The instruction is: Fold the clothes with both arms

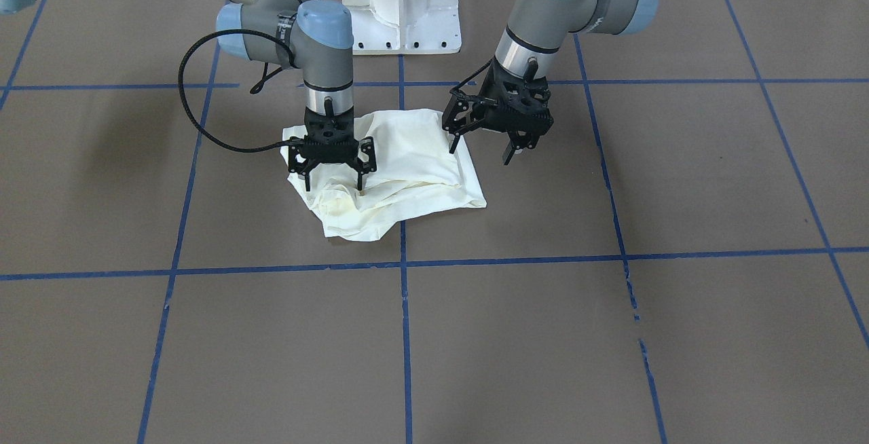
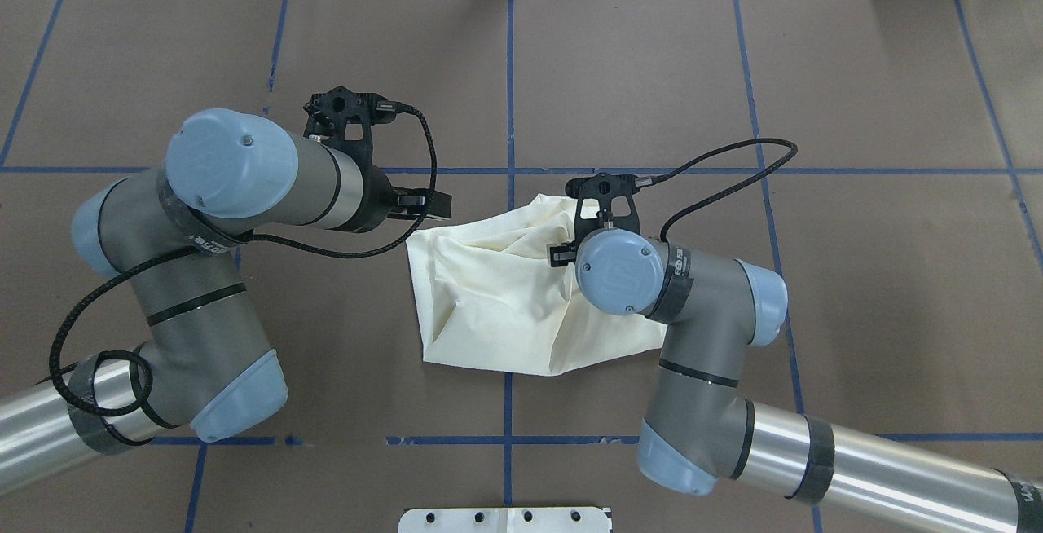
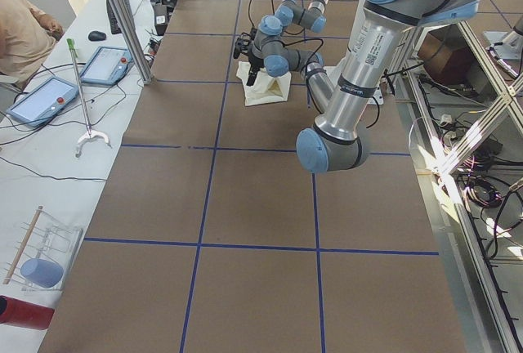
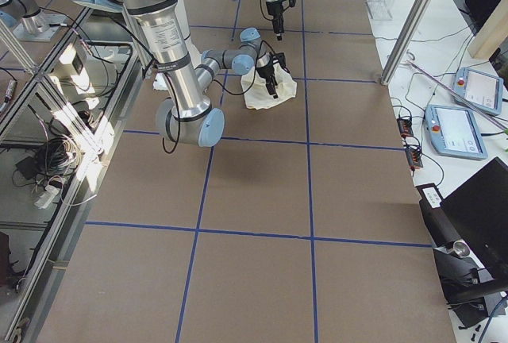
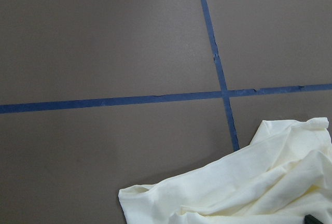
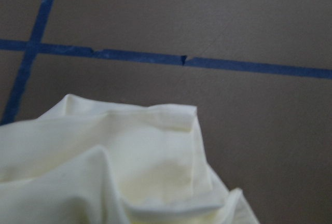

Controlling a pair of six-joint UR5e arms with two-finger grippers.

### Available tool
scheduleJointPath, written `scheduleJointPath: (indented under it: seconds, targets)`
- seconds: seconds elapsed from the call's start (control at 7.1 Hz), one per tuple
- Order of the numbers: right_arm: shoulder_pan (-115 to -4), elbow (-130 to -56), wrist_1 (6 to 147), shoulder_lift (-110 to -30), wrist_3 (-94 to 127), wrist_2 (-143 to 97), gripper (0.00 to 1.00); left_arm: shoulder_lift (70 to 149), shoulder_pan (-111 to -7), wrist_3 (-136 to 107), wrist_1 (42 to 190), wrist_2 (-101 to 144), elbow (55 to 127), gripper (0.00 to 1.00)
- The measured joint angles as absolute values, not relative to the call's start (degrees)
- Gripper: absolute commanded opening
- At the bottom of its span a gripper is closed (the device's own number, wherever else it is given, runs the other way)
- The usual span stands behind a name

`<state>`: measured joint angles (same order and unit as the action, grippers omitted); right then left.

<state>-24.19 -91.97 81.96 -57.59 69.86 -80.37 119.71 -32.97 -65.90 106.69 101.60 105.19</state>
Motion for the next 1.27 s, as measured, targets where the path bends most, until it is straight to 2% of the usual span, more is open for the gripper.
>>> scheduleJointPath:
  seconds: [0.42, 0.7, 1.27]
  targets:
    - [-34.47, -83.95, 72.83, -56.65, 66.08, -87.24, 1.0, 119.71, -32.92, -65.94, 106.72, 101.6, 105.2, 1.0]
    - [-40.12, -83.16, 68.95, -54.89, 65.97, -97.79, 1.0, 119.59, -32.56, -65.88, 110.46, 101.66, 103.89, 1.0]
    - [-43.62, -83.72, 68.13, -54.11, 65.75, -104.16, 1.0, 116.6, -28.46, -65.52, 140.96, 101.77, 93.63, 1.0]
